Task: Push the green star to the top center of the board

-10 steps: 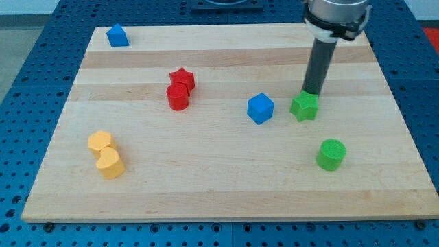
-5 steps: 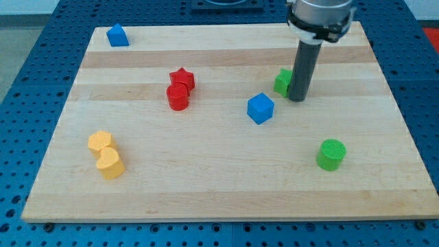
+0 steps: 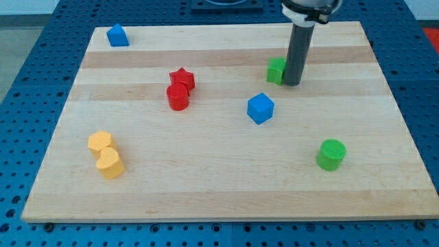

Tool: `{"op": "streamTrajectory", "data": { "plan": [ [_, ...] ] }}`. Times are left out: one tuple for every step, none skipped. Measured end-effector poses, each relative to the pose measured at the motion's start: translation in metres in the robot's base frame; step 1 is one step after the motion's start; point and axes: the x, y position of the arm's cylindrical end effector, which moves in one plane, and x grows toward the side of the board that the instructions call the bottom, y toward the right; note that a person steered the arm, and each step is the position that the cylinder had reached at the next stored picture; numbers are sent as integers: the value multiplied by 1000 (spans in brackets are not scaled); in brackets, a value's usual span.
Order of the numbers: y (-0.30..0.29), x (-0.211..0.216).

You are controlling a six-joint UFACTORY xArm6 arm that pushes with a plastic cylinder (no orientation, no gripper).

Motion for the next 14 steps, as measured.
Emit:
{"op": "streamTrajectory", "data": {
  "plan": [
    [0, -18],
    [-11, -52],
    [-15, -55],
    [-16, -35],
    [-30, -33],
    [-31, -32],
    [-31, -32],
    [-27, -18],
    [-35, -16],
    [-59, -36],
    [-81, -66],
    [-82, -68],
    [-85, -45],
    [-120, -38]
  ]
}}
